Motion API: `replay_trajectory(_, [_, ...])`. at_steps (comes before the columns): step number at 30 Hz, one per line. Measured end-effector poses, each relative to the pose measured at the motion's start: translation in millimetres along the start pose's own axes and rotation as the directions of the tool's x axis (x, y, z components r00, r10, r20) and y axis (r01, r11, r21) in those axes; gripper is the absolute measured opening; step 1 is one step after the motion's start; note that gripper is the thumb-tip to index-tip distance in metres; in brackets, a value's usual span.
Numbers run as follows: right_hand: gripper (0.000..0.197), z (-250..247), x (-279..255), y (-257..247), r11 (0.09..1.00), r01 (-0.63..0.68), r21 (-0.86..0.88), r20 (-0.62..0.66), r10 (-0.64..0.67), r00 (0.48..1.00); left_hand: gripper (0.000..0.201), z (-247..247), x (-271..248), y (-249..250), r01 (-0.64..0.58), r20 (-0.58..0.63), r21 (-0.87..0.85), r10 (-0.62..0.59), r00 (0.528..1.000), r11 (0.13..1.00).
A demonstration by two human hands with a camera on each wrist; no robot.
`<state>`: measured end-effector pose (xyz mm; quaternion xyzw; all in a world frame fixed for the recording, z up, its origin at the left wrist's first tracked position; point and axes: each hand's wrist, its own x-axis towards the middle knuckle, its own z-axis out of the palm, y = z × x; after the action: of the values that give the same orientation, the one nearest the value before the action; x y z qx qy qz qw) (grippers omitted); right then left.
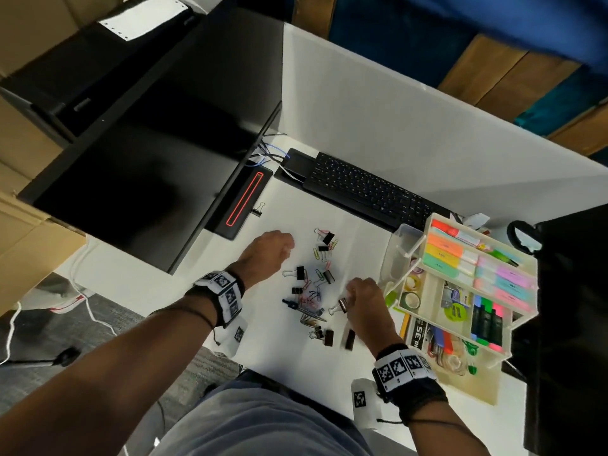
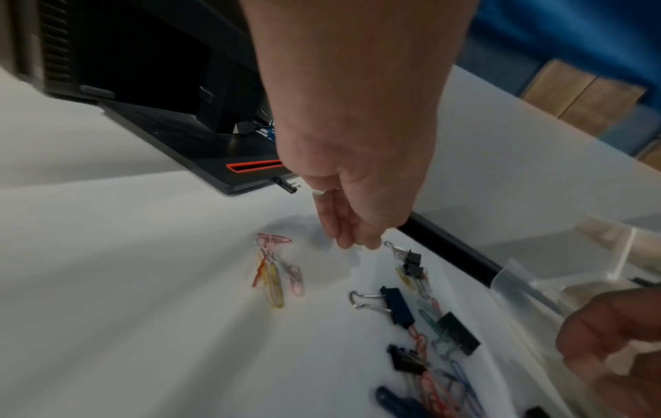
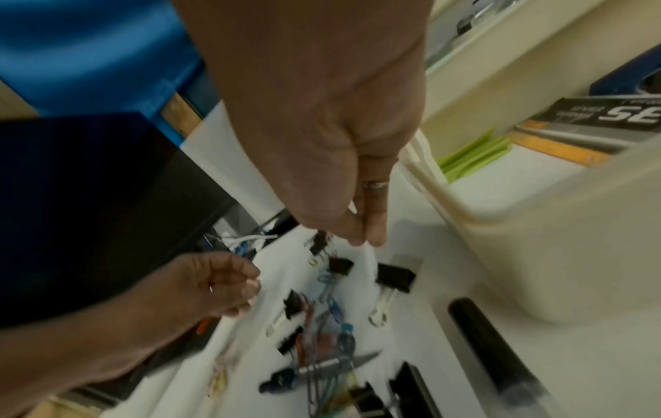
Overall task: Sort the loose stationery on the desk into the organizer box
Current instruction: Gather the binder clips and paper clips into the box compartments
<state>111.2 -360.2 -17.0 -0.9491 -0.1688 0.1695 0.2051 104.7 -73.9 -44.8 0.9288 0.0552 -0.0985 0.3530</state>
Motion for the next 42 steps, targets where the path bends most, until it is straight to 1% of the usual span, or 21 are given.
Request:
replay_trajectory(1, [0.018,-8.8,-5.0,-0.5,0.998,0.037,0.052,-0.030,-0.036,0.999,0.012,-1.8,-5.0,4.7,0.002,-0.016,-0.052,-0.003,1.000,0.999])
replay_trajectory(3, [0.008,-29.2,-18.4,0.1,0.982,0.082,0.168,-0.085,-0.068,0.994,0.009,-4.1,-14.5,17.0,-0.006,-0.024,-0.131,0.003,1.000,0.991])
replay_trajectory(5, [0.011,-52.3,-35.3,6.8,0.963,0.071,0.259,-0.120,-0.040,0.992,0.009,-4.2,-21.8,35.7,-0.042,-0.023,-0.182,0.039,0.999,0.982])
replay_trajectory(8, [0.016,-82.4,-59.2,34.5,0.958,0.029,0.285,-0.232,0.040,0.972,0.009,-2.5,-27.2,78.1,-0.118,-0.003,-0.250,0.121,0.993,0.961])
replay_trajectory(11, [0.017,-107.4,-77.2,77.0,0.969,-0.006,0.247,-0.360,0.098,0.928,0.009,6.7,-26.7,134.0,-0.238,0.017,-0.274,0.252,0.968,0.932])
replay_trajectory(13, [0.020,-117.4,-86.0,106.2,0.975,-0.043,0.219,-0.432,0.137,0.892,0.010,19.2,-24.3,173.3,-0.348,0.043,-0.242,0.368,0.929,0.906])
replay_trajectory(14, [0.020,-120.4,-89.2,117.9,0.974,-0.067,0.217,-0.444,0.160,0.882,0.011,27.0,-22.9,192.1,-0.392,0.063,-0.219,0.414,0.908,0.893])
replay_trajectory(17, [0.020,-122.1,-96.9,138.7,0.973,-0.103,0.207,-0.451,0.188,0.872,0.014,54.1,-19.1,242.0,-0.494,0.108,-0.155,0.512,0.852,0.855])
replay_trajectory(20, [0.018,-122.5,-102.7,145.4,0.952,-0.129,0.277,-0.460,0.249,0.852,0.011,83.8,-13.3,280.3,-0.572,0.139,-0.011,0.568,0.812,0.820])
replay_trajectory(22, [0.018,-119.8,-105.3,151.5,0.951,-0.092,0.295,-0.482,0.231,0.845,0.011,102.0,-8.7,297.5,-0.591,0.149,0.099,0.575,0.804,0.801])
replay_trajectory(24, [0.015,-116.8,-107.8,157.4,0.956,-0.061,0.286,-0.488,0.200,0.849,0.012,118.2,-3.4,306.8,-0.576,0.169,0.196,0.551,0.817,0.794])
replay_trajectory(27, [0.013,-117.7,-107.7,163.4,0.956,-0.050,0.288,-0.477,0.189,0.858,0.007,134.9,3.0,308.6,-0.528,0.204,0.340,0.487,0.849,0.778])
replay_trajectory(30, [0.012,-121.0,-107.1,164.7,0.961,-0.015,0.277,-0.472,0.149,0.869,0.008,141.3,4.4,307.6,-0.501,0.225,0.400,0.448,0.865,0.767])
replay_trajectory(32, [0.011,-122.2,-106.3,164.7,0.967,0.003,0.254,-0.467,0.120,0.876,0.010,141.0,3.1,309.3,-0.505,0.227,0.403,0.451,0.863,0.763])
replay_trajectory(36, [0.012,-121.1,-101.6,166.1,0.967,0.025,0.255,-0.447,0.095,0.890,0.007,137.0,0.5,309.9,-0.502,0.195,0.389,0.464,0.864,0.772])
replay_trajectory(38, [0.014,-119.6,-98.9,166.8,0.967,0.034,0.251,-0.433,0.080,0.898,0.013,135.6,0.2,306.5,-0.509,0.198,0.363,0.469,0.861,0.780])
replay_trajectory(40, [0.014,-116.9,-97.7,167.8,0.971,0.019,0.238,-0.414,0.084,0.907,0.016,132.6,-1.2,300.4,-0.516,0.202,0.315,0.475,0.857,0.796])
replay_trajectory(42, [0.007,-113.7,-98.3,168.1,0.976,-0.018,0.216,-0.378,0.101,0.920,0.016,127.3,-4.7,290.7,-0.523,0.191,0.263,0.488,0.852,0.811])
